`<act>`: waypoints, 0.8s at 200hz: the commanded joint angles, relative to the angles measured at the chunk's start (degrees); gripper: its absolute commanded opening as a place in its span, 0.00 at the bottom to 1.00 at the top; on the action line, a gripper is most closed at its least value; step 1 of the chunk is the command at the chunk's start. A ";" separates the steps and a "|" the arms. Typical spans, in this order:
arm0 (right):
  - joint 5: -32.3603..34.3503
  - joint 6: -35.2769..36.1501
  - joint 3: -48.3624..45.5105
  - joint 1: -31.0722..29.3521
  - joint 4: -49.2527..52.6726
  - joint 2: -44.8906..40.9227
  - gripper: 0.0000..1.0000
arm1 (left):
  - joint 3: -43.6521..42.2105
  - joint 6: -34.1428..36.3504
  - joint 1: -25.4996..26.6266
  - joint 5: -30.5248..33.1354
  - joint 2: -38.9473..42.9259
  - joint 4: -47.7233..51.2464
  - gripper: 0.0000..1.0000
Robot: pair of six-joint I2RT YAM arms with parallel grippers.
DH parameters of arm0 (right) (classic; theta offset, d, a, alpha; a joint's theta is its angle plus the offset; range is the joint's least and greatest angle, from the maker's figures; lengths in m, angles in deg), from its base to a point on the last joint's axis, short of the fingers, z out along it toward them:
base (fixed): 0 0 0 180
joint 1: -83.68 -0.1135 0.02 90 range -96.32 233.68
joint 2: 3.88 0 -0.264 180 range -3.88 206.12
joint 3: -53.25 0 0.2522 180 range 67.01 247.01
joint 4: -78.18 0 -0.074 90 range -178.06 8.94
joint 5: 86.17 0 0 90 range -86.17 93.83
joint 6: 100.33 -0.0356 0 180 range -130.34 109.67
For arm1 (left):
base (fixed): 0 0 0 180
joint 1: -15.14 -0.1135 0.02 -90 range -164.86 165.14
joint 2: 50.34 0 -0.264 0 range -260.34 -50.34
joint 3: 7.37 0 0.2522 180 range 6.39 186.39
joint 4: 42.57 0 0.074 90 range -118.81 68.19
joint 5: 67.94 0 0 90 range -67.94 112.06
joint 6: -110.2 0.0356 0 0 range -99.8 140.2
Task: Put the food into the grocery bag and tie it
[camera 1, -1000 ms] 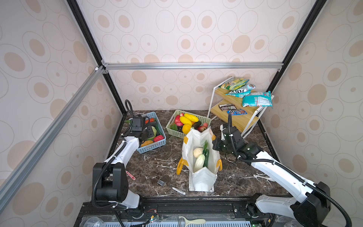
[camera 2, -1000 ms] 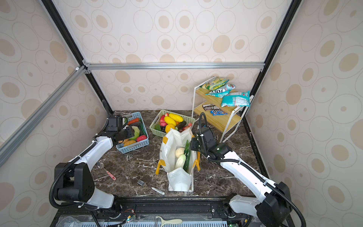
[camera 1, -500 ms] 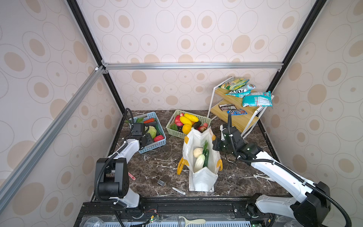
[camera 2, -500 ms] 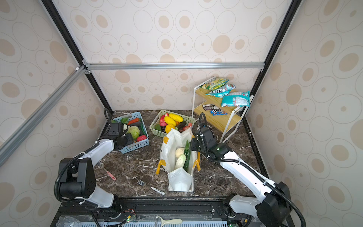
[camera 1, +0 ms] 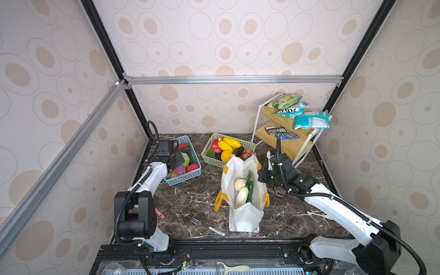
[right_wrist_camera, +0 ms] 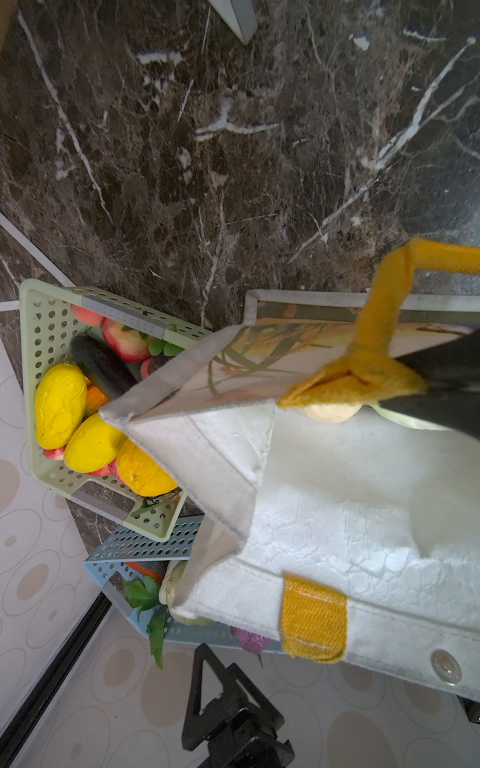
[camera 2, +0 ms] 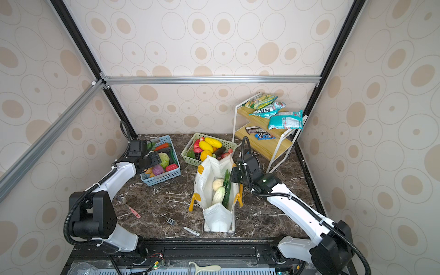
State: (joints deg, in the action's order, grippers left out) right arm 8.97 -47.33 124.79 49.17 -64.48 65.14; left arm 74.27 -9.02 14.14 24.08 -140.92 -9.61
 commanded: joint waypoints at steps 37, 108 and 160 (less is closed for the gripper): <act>2.36 0.76 0.27 -0.51 0.46 -1.02 0.00 | 15.44 -1.61 -3.78 2.67 -14.48 0.99 0.74; 3.77 0.77 0.93 -0.52 1.12 0.10 0.00 | 30.15 -3.31 -6.35 1.32 -30.99 2.77 0.75; 4.13 0.59 1.04 -0.56 1.11 0.88 0.00 | 35.13 -3.13 -7.00 1.42 -37.97 3.16 0.74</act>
State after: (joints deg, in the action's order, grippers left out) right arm 11.53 -46.89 124.82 49.15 -63.61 65.33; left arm 105.32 -11.16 7.56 25.11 -176.18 -8.82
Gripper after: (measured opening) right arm 0.053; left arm 0.742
